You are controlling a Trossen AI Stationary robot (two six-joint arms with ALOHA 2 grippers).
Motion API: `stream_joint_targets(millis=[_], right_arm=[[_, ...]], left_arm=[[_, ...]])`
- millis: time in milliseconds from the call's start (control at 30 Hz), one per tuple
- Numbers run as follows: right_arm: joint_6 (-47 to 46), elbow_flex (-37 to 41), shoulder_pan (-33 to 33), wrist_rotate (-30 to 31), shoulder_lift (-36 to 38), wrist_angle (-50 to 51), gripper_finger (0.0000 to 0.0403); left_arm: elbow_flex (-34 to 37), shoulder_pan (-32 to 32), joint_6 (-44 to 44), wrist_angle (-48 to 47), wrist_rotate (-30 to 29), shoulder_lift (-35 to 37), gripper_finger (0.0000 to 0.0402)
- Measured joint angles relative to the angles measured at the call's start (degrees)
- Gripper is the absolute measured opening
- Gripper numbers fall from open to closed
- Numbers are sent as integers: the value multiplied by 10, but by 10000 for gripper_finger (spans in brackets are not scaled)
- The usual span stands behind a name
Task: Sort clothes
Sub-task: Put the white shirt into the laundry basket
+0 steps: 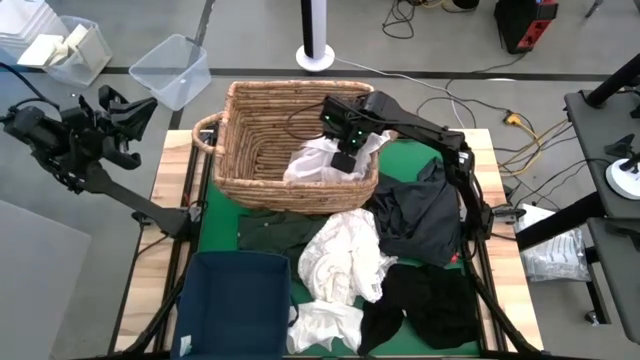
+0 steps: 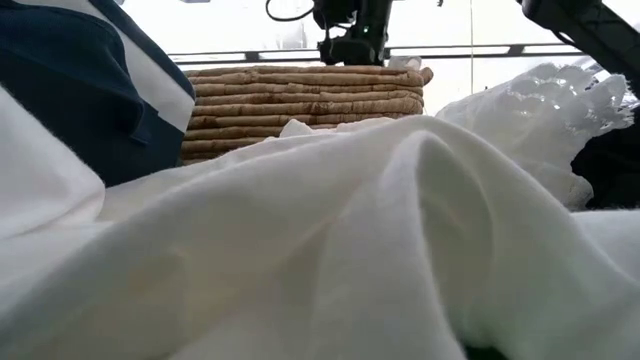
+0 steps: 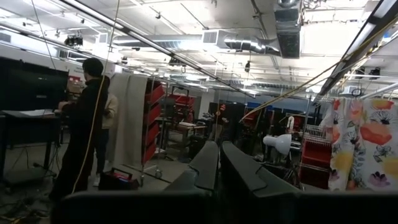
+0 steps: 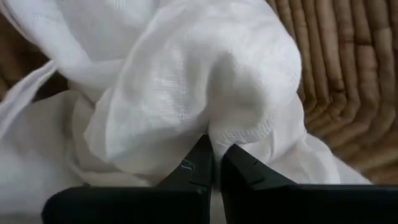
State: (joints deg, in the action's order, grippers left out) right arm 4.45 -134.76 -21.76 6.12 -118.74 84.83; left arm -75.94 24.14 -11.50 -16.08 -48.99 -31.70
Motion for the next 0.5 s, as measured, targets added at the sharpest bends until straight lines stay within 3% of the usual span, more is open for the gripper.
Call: stream_joint_targets(millis=[167,500], right_arm=[[5,0,1,-1,-10,-3,46],[-34,-2,5,0,6,-12,209]], left_arm=[[0,0,4,-5,0,0,0],[0,0,12,-13,0,0,0]])
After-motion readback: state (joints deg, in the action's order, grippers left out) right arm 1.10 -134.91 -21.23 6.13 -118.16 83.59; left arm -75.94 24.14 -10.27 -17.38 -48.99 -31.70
